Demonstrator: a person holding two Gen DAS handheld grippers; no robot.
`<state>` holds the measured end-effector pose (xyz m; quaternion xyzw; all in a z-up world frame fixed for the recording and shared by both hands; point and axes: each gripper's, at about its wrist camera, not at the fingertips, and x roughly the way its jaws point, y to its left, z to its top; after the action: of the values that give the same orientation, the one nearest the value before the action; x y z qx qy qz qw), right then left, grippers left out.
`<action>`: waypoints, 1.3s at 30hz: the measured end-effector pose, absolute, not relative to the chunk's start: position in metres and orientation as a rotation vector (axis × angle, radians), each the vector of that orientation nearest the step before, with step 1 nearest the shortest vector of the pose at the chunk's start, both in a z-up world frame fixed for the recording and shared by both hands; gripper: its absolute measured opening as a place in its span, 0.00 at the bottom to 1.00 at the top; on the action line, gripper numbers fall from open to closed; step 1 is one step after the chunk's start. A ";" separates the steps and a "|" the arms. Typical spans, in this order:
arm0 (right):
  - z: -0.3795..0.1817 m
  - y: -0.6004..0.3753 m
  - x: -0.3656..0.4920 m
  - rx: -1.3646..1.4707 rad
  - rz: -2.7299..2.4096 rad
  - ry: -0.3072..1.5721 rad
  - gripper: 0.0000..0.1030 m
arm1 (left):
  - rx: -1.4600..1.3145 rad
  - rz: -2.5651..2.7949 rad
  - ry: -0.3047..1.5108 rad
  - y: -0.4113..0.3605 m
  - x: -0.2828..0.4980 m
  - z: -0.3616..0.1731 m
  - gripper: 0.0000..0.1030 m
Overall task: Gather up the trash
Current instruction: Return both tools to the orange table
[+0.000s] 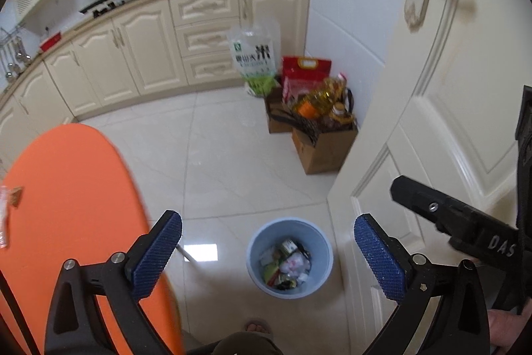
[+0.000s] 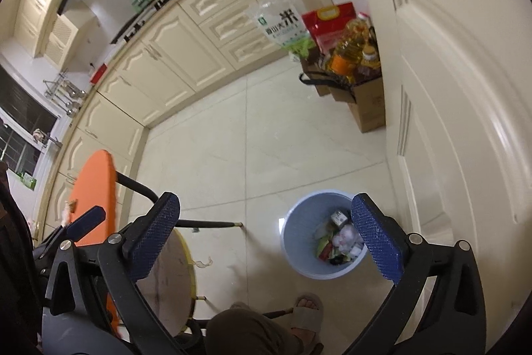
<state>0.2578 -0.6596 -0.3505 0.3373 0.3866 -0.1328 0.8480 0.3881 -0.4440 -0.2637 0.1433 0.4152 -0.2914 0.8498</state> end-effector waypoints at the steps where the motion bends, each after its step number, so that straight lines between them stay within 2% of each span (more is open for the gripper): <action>1: -0.341 -0.654 0.256 0.706 -0.274 0.798 1.00 | 0.298 -0.615 0.866 -0.434 0.383 -0.261 0.99; 17: -0.211 -0.513 0.257 0.505 -0.123 0.622 1.00 | 0.105 -0.454 0.706 -0.242 0.313 -0.200 0.99; 25: -0.184 -0.420 0.276 0.352 -0.061 0.613 1.00 | 0.016 -0.344 0.637 -0.149 0.282 -0.182 0.99; 39: -0.169 -0.260 0.312 0.107 0.016 0.622 1.00 | -0.109 -0.130 0.605 -0.030 0.222 -0.193 0.99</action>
<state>0.3119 -0.2602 -0.1693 0.0526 0.3057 0.0077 0.9507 0.2222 -0.0295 -0.1931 -0.0538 0.2975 -0.0637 0.9511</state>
